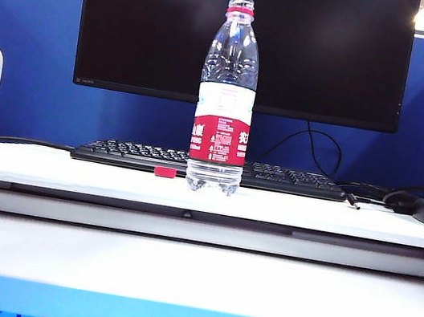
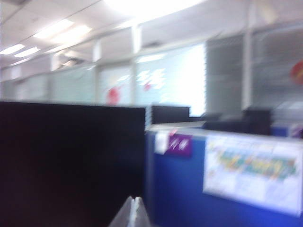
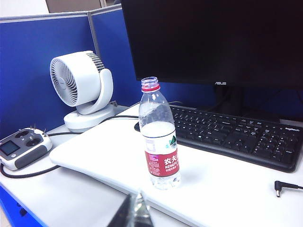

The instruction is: Unscrew the cap from the plastic bottle on the table.

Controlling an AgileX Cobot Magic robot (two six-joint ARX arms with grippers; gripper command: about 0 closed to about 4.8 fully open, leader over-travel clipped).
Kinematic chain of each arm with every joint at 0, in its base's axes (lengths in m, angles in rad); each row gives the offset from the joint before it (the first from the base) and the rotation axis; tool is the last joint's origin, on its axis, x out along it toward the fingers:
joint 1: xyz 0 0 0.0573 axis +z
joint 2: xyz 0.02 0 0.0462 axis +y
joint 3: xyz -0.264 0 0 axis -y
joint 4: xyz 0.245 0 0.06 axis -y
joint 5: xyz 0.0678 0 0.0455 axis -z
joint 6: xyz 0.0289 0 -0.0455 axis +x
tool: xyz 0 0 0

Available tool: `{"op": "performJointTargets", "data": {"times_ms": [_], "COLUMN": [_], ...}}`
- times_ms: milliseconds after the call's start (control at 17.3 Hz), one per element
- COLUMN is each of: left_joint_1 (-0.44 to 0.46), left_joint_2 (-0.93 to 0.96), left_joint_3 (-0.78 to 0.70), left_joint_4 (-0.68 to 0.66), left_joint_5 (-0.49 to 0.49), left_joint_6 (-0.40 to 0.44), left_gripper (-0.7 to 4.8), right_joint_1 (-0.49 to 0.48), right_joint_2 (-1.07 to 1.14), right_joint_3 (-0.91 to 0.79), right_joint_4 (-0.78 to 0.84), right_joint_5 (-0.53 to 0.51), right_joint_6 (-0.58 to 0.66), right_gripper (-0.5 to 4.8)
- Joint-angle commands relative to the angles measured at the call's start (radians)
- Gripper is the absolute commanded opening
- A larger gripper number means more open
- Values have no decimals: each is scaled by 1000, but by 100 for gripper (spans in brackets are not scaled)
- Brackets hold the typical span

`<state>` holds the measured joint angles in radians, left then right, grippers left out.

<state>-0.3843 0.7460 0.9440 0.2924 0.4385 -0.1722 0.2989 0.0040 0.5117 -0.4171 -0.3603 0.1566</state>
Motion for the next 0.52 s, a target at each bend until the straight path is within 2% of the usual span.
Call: {"op": "performJointTargets", "data": {"times_ms": [58,232,347,521], "left_joint_1": [2,2,2,2], "left_joint_2": [-195,-395,-486,-582], "left_joint_3": [2,2,2,2], "left_joint_4": [-336,-596,-712,-873], "left_joint_5": [-177,-349,-410,-576], "left_joint_6": [143,203,202,229], "left_gripper": [-5,-5,-5,-5], "right_joint_1": [0,0,0,0], "right_joint_2": [-1,-1,-1,-1], "right_joint_3": [3,3,2,2], "right_joint_4": [17,1,-6,-6], "right_joint_5": [-2,-2,-1,-1], "right_joint_6": [1,1,1,1], "right_gripper": [-6,-6,-6,-6]}}
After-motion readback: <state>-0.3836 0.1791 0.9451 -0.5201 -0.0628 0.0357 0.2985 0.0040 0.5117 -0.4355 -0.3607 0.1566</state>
